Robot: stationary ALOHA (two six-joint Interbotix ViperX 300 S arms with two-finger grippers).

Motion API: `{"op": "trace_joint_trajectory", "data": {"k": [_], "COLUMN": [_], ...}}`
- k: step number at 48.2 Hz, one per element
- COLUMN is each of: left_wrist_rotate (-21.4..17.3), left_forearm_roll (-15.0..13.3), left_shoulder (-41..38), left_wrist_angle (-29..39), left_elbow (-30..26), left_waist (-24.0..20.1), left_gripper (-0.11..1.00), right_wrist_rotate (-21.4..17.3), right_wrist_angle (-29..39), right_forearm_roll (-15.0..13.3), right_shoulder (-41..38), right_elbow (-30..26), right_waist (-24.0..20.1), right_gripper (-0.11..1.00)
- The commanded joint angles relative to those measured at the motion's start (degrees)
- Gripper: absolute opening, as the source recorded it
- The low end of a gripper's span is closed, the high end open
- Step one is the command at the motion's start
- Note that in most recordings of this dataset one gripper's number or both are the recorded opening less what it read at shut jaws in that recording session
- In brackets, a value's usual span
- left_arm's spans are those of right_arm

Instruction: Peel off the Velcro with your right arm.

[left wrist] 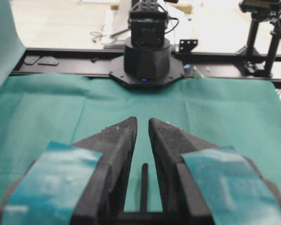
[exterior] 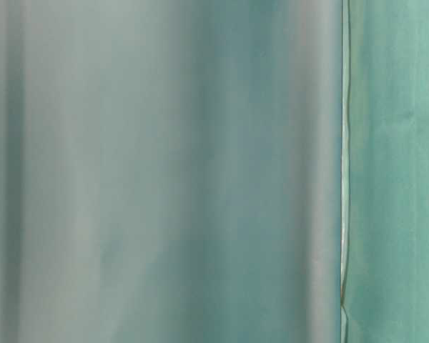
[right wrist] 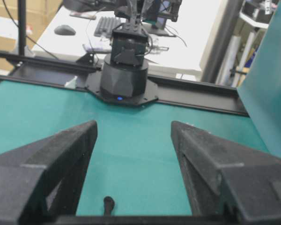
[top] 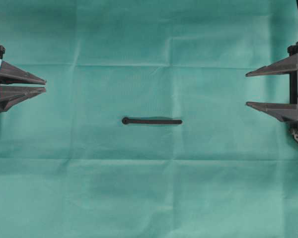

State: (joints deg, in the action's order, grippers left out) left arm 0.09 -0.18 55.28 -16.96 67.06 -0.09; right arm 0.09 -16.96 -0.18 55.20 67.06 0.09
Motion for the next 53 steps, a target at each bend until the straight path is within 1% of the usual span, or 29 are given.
{"op": "trace_joint_trajectory", "data": {"k": [1,2,3,6,8,10,13,16,28,30,32,35,37,41,44,46,48,50,53], "left_wrist_rotate": [0.26,0.26,0.26,0.26,0.26,0.26,0.26,0.26,0.44,0.44,0.35,0.26,0.26,0.26,0.26,0.35,0.35,0.35,0.35], "left_forearm_roll": [-0.79,-0.88,-0.88,-0.88,-0.88,-0.88,-0.88,-0.88,-0.97,-0.88,-0.97,-0.88,-0.97,-0.97,-0.97,-0.97,-0.97,-0.97,-0.97], "left_shoulder": [0.18,0.26,0.35,0.26,0.18,0.18,0.09,-0.18,-0.35,-0.26,-0.35,-0.26,-0.26,-0.18,-0.26,-0.26,-0.44,-0.7,-1.23], "left_wrist_angle": [-1.32,-1.49,-1.76,-2.46,-2.55,-2.55,-2.55,-2.55,-3.69,-4.31,-5.01,-5.71,-5.8,-5.8,-5.8,-5.8,-5.89,-6.06,-6.06], "left_elbow": [0.7,0.88,1.05,1.67,1.85,2.02,2.11,2.2,3.96,4.22,4.57,5.01,5.19,5.54,5.63,5.63,5.63,5.54,5.36], "left_waist": [0.35,0.35,0.35,0.35,0.35,0.35,0.35,0.35,0.35,0.35,0.35,0.35,0.35,0.35,0.35,0.35,0.35,0.35,0.35], "left_gripper": [0.24,0.24,0.21,0.09,0.03,0.0,0.0,0.0,0.01,0.01,0.05,0.16,0.27,0.52,0.7,0.8,0.82,0.79,0.79], "right_wrist_rotate": [-0.18,-0.18,-0.18,-0.18,-0.35,-0.53,-0.97,-1.49,-2.55,-2.64,-2.72,-2.72,-2.81,-2.9,-2.99,-2.99,-2.99,-2.99,-3.34], "right_wrist_angle": [-0.18,-0.18,-0.09,-0.26,-0.44,-0.62,-1.23,-2.02,-4.31,-4.31,-4.31,-4.31,-4.31,-4.31,-4.31,-4.31,-4.31,-4.31,-4.31], "right_forearm_roll": [0.26,0.26,0.26,0.26,0.26,0.26,0.26,0.26,0.26,0.26,0.26,0.26,0.26,0.26,0.26,0.26,0.26,0.26,0.26], "right_shoulder": [-0.53,-0.62,-0.62,-0.88,-1.05,-1.23,-1.23,-1.14,-1.05,-1.05,-0.97,-0.62,-0.44,-0.26,-0.26,-0.26,-0.35,-0.44,-0.62], "right_elbow": [0.35,0.53,0.79,1.49,2.11,2.46,2.9,3.34,5.1,5.45,5.71,6.15,6.24,6.33,6.24,6.15,6.06,5.98,5.89], "right_waist": [0.26,0.26,0.44,0.97,1.32,1.49,1.58,1.67,1.58,1.67,1.67,1.67,1.67,1.67,1.67,1.67,1.67,1.67,1.67], "right_gripper": [0.24,0.24,0.22,0.08,0.02,-0.03,-0.08,-0.1,-0.08,-0.06,-0.02,0.06,0.14,0.34,0.53,0.67,0.76,0.77,0.76]}}
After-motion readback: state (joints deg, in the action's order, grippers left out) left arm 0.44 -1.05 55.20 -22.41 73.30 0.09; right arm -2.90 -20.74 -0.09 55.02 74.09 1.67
